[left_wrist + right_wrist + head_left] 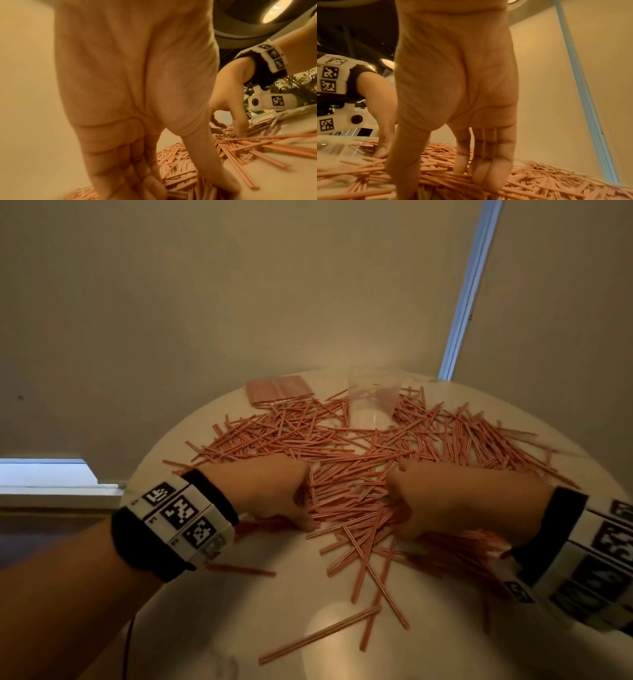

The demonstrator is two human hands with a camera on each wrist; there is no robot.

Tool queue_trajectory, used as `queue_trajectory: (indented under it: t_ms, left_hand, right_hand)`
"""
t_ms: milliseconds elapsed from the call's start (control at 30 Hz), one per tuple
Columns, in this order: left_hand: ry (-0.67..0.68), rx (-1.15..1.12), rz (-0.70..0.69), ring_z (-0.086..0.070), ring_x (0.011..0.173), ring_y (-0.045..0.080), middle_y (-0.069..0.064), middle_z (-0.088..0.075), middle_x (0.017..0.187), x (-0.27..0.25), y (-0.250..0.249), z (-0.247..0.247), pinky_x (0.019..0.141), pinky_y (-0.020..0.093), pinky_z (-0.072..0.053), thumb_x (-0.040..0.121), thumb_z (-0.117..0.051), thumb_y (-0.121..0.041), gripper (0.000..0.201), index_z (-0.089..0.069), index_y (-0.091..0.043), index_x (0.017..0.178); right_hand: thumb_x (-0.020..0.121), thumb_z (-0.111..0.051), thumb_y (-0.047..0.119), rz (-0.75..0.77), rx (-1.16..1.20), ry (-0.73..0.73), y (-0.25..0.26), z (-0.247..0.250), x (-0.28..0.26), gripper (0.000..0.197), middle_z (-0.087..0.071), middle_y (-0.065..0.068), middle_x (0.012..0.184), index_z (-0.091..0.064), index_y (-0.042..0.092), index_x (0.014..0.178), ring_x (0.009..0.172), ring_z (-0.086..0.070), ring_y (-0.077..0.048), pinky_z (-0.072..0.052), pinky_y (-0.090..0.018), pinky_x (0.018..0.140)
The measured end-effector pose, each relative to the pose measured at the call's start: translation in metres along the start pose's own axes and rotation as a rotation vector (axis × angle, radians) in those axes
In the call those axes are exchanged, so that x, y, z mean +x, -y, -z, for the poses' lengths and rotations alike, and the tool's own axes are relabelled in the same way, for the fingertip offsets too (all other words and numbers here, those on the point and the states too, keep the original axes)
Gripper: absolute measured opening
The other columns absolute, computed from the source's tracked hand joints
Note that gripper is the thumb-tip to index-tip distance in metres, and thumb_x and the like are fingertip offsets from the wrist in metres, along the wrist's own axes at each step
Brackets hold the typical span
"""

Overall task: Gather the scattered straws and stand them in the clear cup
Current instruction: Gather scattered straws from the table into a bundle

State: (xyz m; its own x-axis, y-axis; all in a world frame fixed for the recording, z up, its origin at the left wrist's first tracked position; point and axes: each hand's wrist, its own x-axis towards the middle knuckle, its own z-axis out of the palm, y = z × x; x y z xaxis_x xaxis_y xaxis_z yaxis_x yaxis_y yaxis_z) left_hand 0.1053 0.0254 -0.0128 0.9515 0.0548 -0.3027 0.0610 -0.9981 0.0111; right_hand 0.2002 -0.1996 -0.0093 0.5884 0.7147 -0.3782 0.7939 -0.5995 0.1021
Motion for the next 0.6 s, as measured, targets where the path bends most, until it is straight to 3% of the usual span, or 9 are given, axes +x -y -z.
queue_trajectory:
  t_ms: [100, 233, 400, 500, 600]
  left_hand:
    - [-0.013, -0.019, -0.020, -0.054, 0.076, 0.007, -0.012, -0.058, 0.088, 0.001, -0.008, 0.000, 0.060, 0.023, -0.039, 0.076, -0.083, -0.056, 0.056, -0.052, -0.023, 0.109]
    - [-0.034, -0.070, 0.025, -0.049, 0.072, 0.003, -0.014, -0.051, 0.083, 0.000, -0.017, 0.000, 0.055, 0.018, -0.034, 0.077, -0.087, -0.042, 0.051, -0.050, -0.026, 0.108]
    - [-0.041, -0.014, 0.132, -0.061, 0.082, 0.019, 0.004, -0.067, 0.097, -0.006, -0.024, 0.005, 0.062, 0.025, -0.046, 0.090, -0.071, -0.020, 0.015, -0.063, -0.014, 0.102]
    - [-0.026, 0.022, 0.156, -0.063, 0.088, 0.024, 0.009, -0.068, 0.103, -0.012, -0.021, 0.004, 0.070, 0.032, -0.051, 0.096, -0.061, -0.018, 0.016, -0.064, -0.009, 0.108]
    - [-0.034, -0.067, 0.176, -0.057, 0.075, 0.020, 0.007, -0.066, 0.092, -0.020, -0.014, 0.006, 0.065, 0.031, -0.048, 0.101, -0.052, -0.024, 0.020, -0.064, -0.009, 0.099]
  right_hand:
    - [0.083, -0.070, 0.041, 0.027, 0.028, -0.032, 0.003, 0.001, -0.002, 0.047, -0.058, -0.001, 0.110, -0.052, 0.018, 0.120, 0.098, -0.058, -0.020, -0.055, -0.037, 0.087]
    - [0.085, -0.066, 0.029, 0.026, 0.033, -0.061, 0.003, -0.001, -0.004, 0.038, -0.062, -0.002, 0.111, -0.053, 0.019, 0.120, 0.099, -0.060, -0.021, -0.055, -0.036, 0.087]
    - [0.095, -0.054, 0.027, 0.035, 0.046, -0.134, -0.005, -0.003, -0.015, 0.018, -0.062, 0.004, 0.092, -0.062, 0.020, 0.109, 0.084, -0.061, -0.013, -0.053, -0.025, 0.071]
    - [0.100, -0.047, 0.028, 0.024, 0.098, -0.126, -0.015, 0.000, -0.024, 0.018, -0.062, 0.004, 0.098, -0.058, 0.022, 0.113, 0.085, -0.058, -0.012, -0.044, -0.021, 0.064]
    - [0.101, -0.043, 0.021, -0.021, 0.143, -0.141, -0.024, 0.007, -0.027, 0.022, -0.061, 0.003, 0.103, -0.054, 0.022, 0.119, 0.086, -0.056, -0.014, -0.047, -0.027, 0.071]
